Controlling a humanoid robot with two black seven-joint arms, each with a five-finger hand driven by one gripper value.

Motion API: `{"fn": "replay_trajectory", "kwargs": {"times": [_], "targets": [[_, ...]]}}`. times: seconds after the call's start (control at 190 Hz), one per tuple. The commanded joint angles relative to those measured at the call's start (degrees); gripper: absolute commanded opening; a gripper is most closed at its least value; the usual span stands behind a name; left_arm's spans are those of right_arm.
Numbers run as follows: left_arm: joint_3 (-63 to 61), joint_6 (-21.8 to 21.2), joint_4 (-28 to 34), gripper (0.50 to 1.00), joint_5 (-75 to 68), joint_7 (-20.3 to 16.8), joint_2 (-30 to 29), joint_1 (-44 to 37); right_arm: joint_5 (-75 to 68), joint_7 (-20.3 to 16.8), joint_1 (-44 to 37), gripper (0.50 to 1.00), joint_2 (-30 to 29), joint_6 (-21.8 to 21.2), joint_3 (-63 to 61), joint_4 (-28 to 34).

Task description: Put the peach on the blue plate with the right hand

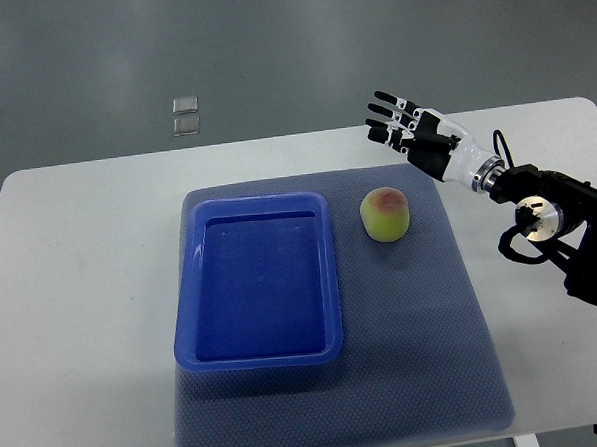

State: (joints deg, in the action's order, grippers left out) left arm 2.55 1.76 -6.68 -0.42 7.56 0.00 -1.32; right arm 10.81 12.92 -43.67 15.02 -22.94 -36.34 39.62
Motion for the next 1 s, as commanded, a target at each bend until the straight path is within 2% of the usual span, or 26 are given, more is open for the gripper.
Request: {"fn": "replay_trajectory", "kwargs": {"times": [0.0, 0.495, 0.642, 0.647, 0.674, 0.995], "targets": [[0.0, -0.1, 0.0, 1.0, 0.0, 0.0, 0.0, 0.0, 0.0, 0.0, 0.2, 0.93, 0.0, -0.3, 0.0, 0.0], [0.0, -0.1, 0.0, 1.0, 0.0, 0.0, 0.0, -0.2, 1.4, -0.1, -0.2, 0.93, 0.8, -0.6, 1.0, 0.4], [0.0, -0.1, 0.1, 1.0, 0.0, 0.0, 0.0, -0.1, 6.8, 0.0, -1.1, 0.93, 0.9, -0.8, 1.0, 0.5], [-0.1, -0.1, 0.1, 1.0, 0.0, 0.0, 0.0, -0.1, 10.9, 0.0, -1.7, 0.93, 1.0, -0.9, 1.1, 0.6], [-0.1, -0.1, 0.1, 1.0, 0.0, 0.0, 0.0, -0.1, 12.6, 0.1, -1.8, 0.928, 1.0, -1.0, 1.0, 0.6], [0.0, -0.1, 0.1, 1.0, 0.0, 0.0, 0.0, -0.1, 29.2, 0.6, -4.8, 0.928, 2.5, -4.4, 1.1, 1.1]]}}
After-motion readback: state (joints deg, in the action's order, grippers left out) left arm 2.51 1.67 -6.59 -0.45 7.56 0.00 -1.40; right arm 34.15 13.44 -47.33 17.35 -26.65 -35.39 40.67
